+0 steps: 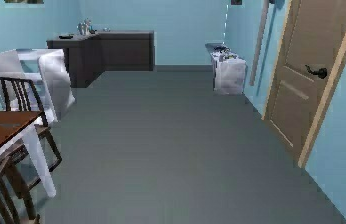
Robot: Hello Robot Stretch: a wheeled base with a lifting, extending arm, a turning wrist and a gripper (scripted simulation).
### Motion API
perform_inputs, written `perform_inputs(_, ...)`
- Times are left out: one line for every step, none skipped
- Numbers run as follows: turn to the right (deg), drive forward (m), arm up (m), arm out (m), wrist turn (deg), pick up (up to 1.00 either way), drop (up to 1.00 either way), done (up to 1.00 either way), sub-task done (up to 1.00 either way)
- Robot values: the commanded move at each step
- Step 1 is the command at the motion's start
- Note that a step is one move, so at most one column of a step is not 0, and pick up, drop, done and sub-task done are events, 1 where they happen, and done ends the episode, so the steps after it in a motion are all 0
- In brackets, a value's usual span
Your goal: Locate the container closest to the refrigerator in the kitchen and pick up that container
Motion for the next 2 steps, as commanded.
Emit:
perform_inputs(0.0,1.0,0.0,0.0,0.0,0.0,0.0,0.0,0.0)
perform_inputs(-18.0,0.0,0.0,0.0,0.0,0.0,0.0,0.0,0.0)
